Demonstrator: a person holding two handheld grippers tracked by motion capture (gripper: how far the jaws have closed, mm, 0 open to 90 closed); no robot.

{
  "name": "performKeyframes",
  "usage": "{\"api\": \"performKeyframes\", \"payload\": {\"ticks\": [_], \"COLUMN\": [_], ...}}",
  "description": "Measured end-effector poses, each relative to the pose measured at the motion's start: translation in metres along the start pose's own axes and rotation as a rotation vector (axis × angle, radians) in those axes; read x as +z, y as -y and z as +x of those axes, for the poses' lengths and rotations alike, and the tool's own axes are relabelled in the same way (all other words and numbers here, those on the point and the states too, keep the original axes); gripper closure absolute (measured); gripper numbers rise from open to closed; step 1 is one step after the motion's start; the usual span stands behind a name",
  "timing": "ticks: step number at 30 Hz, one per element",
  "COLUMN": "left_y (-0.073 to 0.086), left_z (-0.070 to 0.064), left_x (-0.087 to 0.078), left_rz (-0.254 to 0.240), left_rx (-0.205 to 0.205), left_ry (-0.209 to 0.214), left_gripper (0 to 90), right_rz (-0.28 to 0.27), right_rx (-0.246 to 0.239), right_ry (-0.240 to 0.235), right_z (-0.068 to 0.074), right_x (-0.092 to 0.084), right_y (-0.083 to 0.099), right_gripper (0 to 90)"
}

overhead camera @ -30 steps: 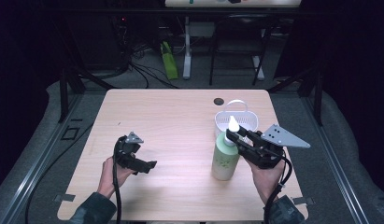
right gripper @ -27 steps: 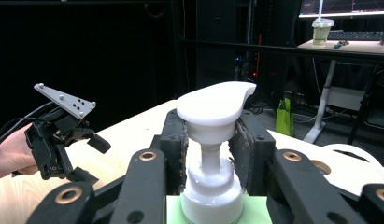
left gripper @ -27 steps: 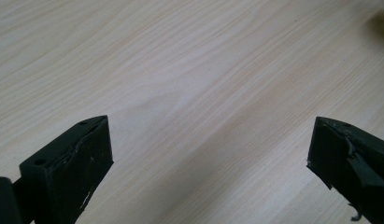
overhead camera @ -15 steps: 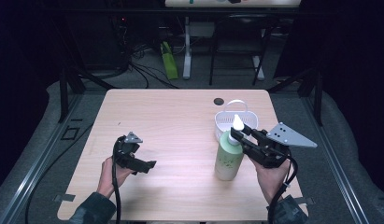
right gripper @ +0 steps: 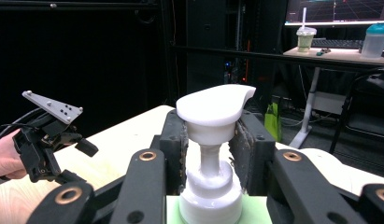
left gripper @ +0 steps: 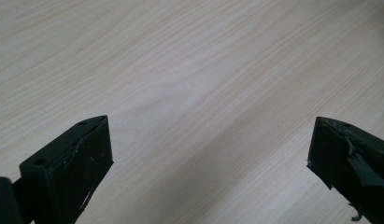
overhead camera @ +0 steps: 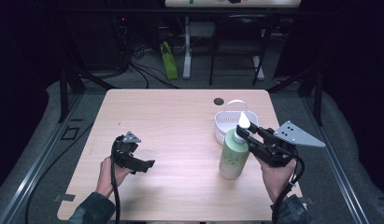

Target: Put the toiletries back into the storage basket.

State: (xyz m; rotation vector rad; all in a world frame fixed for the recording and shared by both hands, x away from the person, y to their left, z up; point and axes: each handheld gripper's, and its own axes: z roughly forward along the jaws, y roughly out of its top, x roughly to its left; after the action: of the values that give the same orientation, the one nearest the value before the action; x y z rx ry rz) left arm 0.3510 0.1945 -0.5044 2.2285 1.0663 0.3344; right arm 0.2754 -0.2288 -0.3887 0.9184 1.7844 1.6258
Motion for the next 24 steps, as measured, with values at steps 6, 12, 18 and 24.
{"api": "performKeyframes", "payload": {"ticks": [6, 12, 18, 24], "left_y": [0.000, 0.001, 0.001, 0.002], "left_z": [0.001, 0.003, 0.003, 0.004], "left_x": [-0.001, -0.001, 0.000, -0.001], "left_rz": [0.002, 0.001, 0.019, 0.012], "left_rx": [-0.002, -0.007, -0.008, -0.016], "left_ry": [0.001, -0.002, -0.010, -0.011], "left_gripper": [0.0, 0.0, 0.0, 0.0], "right_rz": [-0.004, -0.014, -0.013, -0.009], "right_rx": [-0.002, 0.002, -0.004, -0.005], "right_ry": [0.007, 0.017, 0.023, 0.034], "right_z": [-0.001, -0.003, -0.006, -0.008], "right_x": [-0.002, -0.006, -0.009, -0.011], "right_y": [-0.001, -0.005, -0.008, -0.010], "right_gripper": [67.4, 67.4, 67.4, 67.4]}}
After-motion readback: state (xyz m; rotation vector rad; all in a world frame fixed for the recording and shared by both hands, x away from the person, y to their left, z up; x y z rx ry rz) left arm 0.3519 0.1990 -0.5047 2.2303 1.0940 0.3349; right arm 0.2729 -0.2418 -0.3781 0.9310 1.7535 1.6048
